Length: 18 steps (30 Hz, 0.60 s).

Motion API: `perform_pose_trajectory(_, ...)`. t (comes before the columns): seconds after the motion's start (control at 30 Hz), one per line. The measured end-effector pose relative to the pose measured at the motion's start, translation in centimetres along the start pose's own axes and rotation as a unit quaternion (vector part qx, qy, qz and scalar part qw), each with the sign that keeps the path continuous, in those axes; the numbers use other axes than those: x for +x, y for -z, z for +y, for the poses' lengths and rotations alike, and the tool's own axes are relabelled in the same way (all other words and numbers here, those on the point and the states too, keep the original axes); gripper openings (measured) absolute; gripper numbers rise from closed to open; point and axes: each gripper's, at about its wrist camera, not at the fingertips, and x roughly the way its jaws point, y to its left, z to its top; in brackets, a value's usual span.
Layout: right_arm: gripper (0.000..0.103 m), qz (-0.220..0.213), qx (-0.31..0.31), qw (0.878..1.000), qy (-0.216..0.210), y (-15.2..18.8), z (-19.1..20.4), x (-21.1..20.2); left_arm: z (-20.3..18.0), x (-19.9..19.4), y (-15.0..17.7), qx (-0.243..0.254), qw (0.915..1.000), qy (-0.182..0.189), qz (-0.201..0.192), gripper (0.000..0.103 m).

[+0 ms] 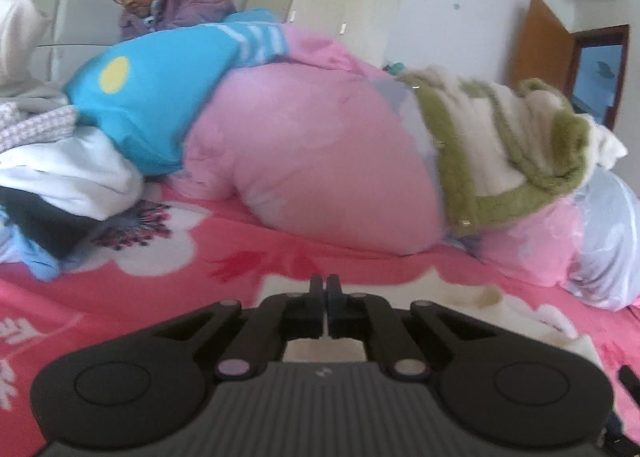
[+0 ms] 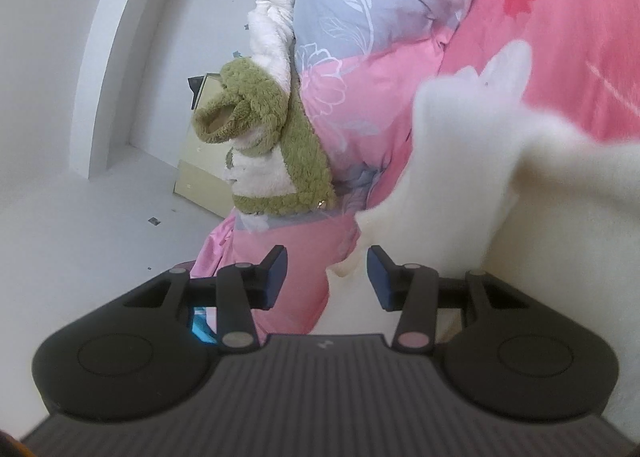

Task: Fold clothes

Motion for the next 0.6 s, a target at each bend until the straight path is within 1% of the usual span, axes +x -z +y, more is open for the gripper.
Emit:
perform_pose_trajectory(0.13, 0.044, 0.008, -0.011, 1.000, 0.002, 0.2, 0.1, 0.1, 1.6, 0.6, 0.4, 0.010, 0.9998, -0.015, 0.010, 0.002)
perform_pose_trajectory(0.33, 0.044, 0.021, -0.019, 1.000, 0.009, 0.3, 0.1, 0.3, 1.6, 0.8, 1.1, 0.043, 0.9988, -0.021, 0.014, 0.002)
perform_pose_trajectory(0.4, 0.044, 0.025, -0.019, 0.999, 0.010, 0.4, 0.0, 0.4, 1.6, 0.5, 1.1, 0.053, 0.9982, -0.021, 0.019, 0.004)
perform_pose_trajectory(0.43, 0.044, 0.027, -0.020, 0.999, 0.010, 0.5, 0.0, 0.5, 1.6, 0.4, 1.1, 0.059, 0.9979, -0.021, 0.021, 0.007)
perform_pose_trajectory(0.5, 0.044, 0.036, -0.022, 0.999, 0.013, 0.6, 0.0, 0.7, 1.5, 0.2, 1.1, 0.069, 0.9971, -0.020, 0.025, 0.023)
perform_pose_trajectory(0.53, 0.044, 0.041, -0.023, 0.999, 0.015, 0.6, 0.1, 0.9, 1.5, 0.1, 1.1, 0.074, 0.9967, -0.020, 0.028, 0.026)
perform_pose_trajectory(0.57, 0.044, 0.044, -0.026, 0.999, 0.017, 0.7, 0.1, 1.0, 1.5, -0.1, 1.1, 0.079, 0.9962, -0.020, 0.030, 0.035)
perform_pose_trajectory(0.6, 0.044, 0.047, -0.029, 0.998, 0.019, 0.8, 0.2, 1.1, 1.5, -0.2, 1.1, 0.085, 0.9957, -0.020, 0.032, 0.039)
